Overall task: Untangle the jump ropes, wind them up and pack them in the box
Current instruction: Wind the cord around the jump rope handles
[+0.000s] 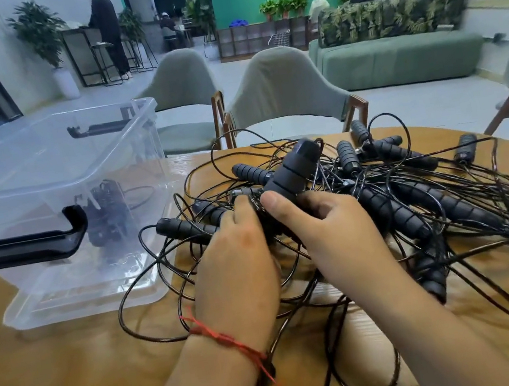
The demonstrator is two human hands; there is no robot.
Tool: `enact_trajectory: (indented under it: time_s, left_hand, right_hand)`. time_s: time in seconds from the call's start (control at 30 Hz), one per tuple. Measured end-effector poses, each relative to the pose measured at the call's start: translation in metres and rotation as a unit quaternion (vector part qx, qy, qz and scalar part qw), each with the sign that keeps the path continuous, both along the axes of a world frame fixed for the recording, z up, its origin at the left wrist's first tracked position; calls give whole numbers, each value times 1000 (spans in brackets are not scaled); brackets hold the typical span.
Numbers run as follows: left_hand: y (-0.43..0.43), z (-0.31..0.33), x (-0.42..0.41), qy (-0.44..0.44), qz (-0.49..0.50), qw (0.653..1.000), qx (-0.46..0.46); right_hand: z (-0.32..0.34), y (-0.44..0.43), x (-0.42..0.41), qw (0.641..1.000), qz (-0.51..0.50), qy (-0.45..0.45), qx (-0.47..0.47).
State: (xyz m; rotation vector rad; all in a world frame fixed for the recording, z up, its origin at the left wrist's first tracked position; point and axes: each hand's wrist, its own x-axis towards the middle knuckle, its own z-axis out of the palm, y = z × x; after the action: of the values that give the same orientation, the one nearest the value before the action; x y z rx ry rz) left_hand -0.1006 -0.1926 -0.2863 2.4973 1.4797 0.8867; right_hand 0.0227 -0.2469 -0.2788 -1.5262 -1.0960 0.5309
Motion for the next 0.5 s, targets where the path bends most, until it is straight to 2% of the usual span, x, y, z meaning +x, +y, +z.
enact_trajectory:
  time_s: [0.07,0.13,0.27,0.3,0.4,0.43,0.5]
  left_hand:
    - [-1,0,-2,-20,-52,998,-22]
    - [-2,0,-4,-82,-113,986,-94]
    - [7,18,-20,-175,-191,933,-249]
    - [10,23,-25,-198,-223,906,-299]
    - [17,29,-36,-261,-326,783,-460]
    - [18,28,-38,-274,-349,748,-493]
    - [20,22,-39,-290,-384,701,-526]
  right_hand:
    - [3,0,3,999,16,32,34]
    - [6,-4,8,997,35,44,55]
    - [6,-9,25,992,96,57,50]
    - [3,-9,28,988,122,77,49]
    - [2,-9,33,978,163,116,59]
    - [1,-9,34,975,176,124,62]
    - [2,-11,35,966,212,135,66]
